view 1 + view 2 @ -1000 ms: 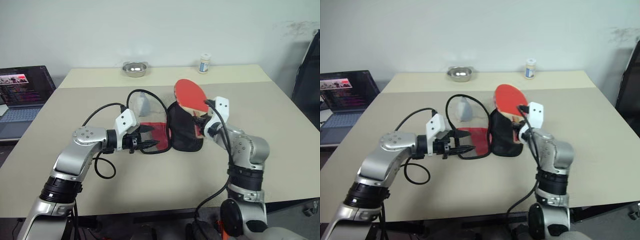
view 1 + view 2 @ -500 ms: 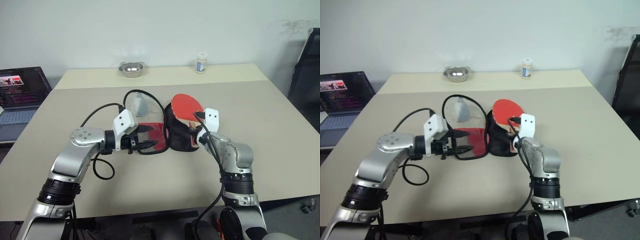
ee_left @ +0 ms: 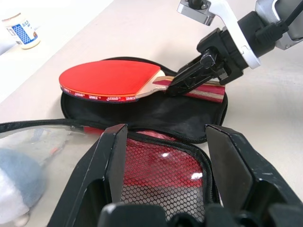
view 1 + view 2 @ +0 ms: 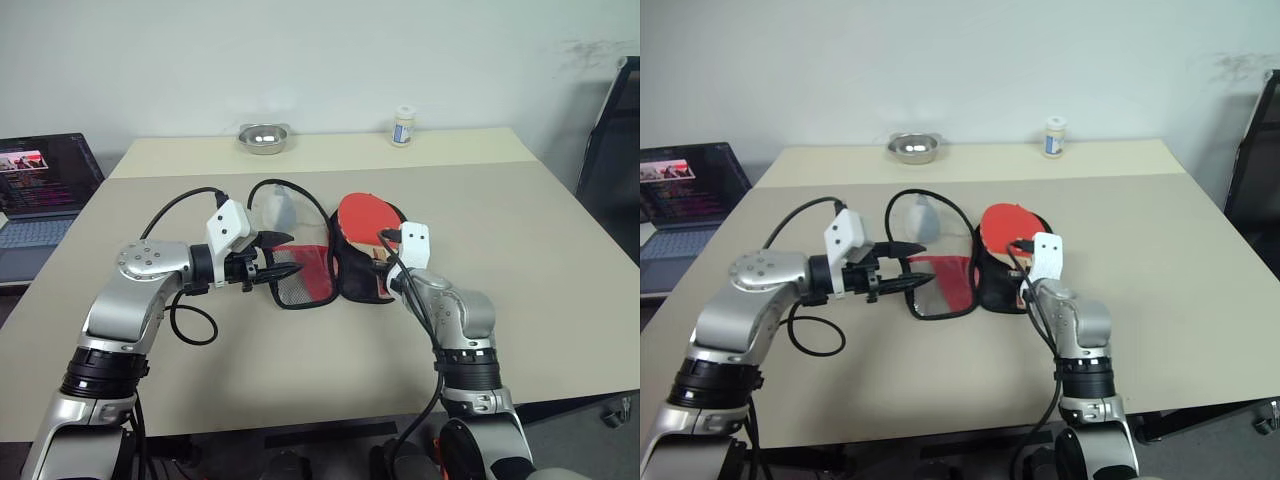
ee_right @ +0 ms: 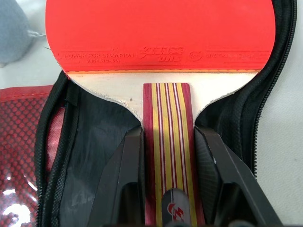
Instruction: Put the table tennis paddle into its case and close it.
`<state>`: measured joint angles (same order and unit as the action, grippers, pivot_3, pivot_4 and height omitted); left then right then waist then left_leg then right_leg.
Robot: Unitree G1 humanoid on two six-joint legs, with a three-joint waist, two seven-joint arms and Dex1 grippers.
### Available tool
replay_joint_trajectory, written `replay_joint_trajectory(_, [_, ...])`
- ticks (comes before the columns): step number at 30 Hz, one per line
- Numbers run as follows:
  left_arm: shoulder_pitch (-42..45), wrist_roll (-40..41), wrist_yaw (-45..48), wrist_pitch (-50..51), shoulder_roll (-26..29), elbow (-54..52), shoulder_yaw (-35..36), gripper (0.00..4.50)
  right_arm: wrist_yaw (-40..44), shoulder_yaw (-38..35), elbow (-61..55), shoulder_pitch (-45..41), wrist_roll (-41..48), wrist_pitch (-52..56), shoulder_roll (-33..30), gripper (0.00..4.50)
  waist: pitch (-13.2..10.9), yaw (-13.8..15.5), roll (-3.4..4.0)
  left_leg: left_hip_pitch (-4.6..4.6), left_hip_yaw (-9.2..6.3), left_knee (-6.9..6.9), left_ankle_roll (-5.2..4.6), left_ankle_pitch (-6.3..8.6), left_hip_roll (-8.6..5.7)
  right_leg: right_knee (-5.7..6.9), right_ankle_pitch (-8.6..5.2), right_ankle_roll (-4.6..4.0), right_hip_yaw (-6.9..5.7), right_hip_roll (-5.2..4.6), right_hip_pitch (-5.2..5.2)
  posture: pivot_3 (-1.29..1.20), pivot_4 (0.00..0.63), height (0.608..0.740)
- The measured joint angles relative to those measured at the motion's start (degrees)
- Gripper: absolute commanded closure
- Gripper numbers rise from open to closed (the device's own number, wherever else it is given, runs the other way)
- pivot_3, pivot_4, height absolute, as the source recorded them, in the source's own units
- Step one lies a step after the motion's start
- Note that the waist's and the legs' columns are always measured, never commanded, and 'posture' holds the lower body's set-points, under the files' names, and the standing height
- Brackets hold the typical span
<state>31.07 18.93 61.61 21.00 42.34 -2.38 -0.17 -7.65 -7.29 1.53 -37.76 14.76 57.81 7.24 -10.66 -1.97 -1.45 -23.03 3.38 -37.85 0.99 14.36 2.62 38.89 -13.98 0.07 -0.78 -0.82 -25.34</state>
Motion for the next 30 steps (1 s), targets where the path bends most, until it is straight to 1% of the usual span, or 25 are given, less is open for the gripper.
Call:
replay_joint_trajectory(8, [-0.1,-0.02,-0.04,-0.07,-0.12,0.0,-0.07,1.68,-1.08,-0.65,0.13,0.16,1.32,-0.35,0.06,3.43,0.02,0.04,-0.03,0.0,0.0,0.0,0.0,0.0,-0.02,-0.01,0.0,0.0,0.0,0.0,0.01,0.0,0.15,0.74])
replay_joint_trajectory(10, [-0.11,-0.03,-0.05,-0.09,-0.18,0.0,-0.13,1.68,-1.66,-1.36,0.74,0.16,2.42,-1.24,0.1,2.7,0.02,0.04,-0.04,0.0,0.0,0.0,0.0,0.0,-0.02,-0.01,0.0,0.0,0.0,0.0,0.01,0.0,0.15,0.74])
replay_joint_trajectory(12, [-0.22,-0.04,-0.05,-0.1,-0.18,0.0,-0.15,1.68,-2.96,-2.32,1.78,0.18,2.99,-2.35,0.11,2.18,0.03,0.05,-0.04,0.0,0.0,-0.01,0.0,0.0,-0.02,0.0,0.0,0.0,0.0,-0.01,0.01,0.0,0.15,0.74])
replay_joint_trajectory(15, [-0.46,-0.08,-0.04,-0.12,-0.18,0.0,-0.17,1.68,-3.72,-2.4,2.32,0.19,3.52,-4.08,0.11,1.07,0.04,0.04,-0.06,0.01,0.0,-0.01,0.0,0.0,-0.02,0.0,0.0,0.0,0.0,0.0,0.02,0.0,0.15,0.74])
replay_joint_trajectory(18, [-0.52,-0.11,-0.05,-0.15,-0.18,0.0,-0.17,1.68,-3.76,-1.67,2.26,0.2,4.1,-4.85,0.1,0.06,0.04,0.03,-0.06,0.0,0.0,-0.02,0.0,0.0,-0.02,0.0,0.0,0.0,0.0,0.0,0.02,0.0,0.15,0.74])
replay_joint_trajectory(22, [-0.94,-0.12,-0.23,-0.16,-0.15,-0.02,-0.17,1.68,-3.25,0.78,-0.58,0.37,4.31,-4.94,0.0,0.02,0.04,0.04,-0.06,0.0,0.0,-0.01,0.0,0.0,-0.01,0.0,0.0,0.0,0.0,0.0,0.01,0.0,0.15,0.74])
replay_joint_trajectory(24, [-1.37,-0.17,-0.28,-0.15,0.02,-0.01,-0.16,1.68,-1.0,2.5,-4.62,0.64,4.9,-4.21,-0.18,0.02,0.04,0.04,-0.06,0.0,0.0,0.0,0.0,0.01,0.01,-0.02,0.0,0.0,0.0,-0.01,0.01,0.0,0.15,0.74])
replay_joint_trajectory(26, [-1.62,-0.29,-0.43,-0.16,0.18,-0.01,-0.16,1.68,3.32,5.25,-9.54,0.64,6.94,-1.96,-1.83,0.02,0.04,-0.03,-0.06,0.0,-0.01,0.0,-0.01,0.01,0.04,-0.02,0.0,0.01,0.0,0.0,0.01,0.0,0.15,0.74])
replay_joint_trajectory(27, [-1.82,-0.46,-0.66,-0.17,0.39,-0.01,-0.13,1.68,6.04,6.85,-11.67,0.55,8.0,-0.83,-3.69,0.02,0.04,-0.03,-0.06,0.01,-0.02,0.0,-0.01,0.01,0.04,-0.02,0.0,0.0,-0.01,0.0,0.01,0.0,0.15,0.74])
replay_joint_trajectory(28, [-2.06,-0.64,-0.81,-0.18,0.72,0.01,-0.1,1.68,9.72,8.75,-13.52,0.35,9.42,0.36,-7.01,0.02,0.04,0.01,-0.06,0.01,-0.02,-0.01,-0.01,0.01,0.02,-0.02,0.0,0.0,-0.03,0.0,0.02,0.0,0.15,0.74])
replay_joint_trajectory(30, [-2.82,-1.09,-0.85,-0.08,1.9,0.68,0.35,1.68,17.49,10.39,-16.63,-0.34,11.84,2.17,-15.55,0.02,0.04,0.1,-0.07,0.02,-0.01,-0.04,-0.02,0.01,-0.06,-0.03,0.0,0.01,-0.03,0.02,0.05,0.0,0.15,0.74])
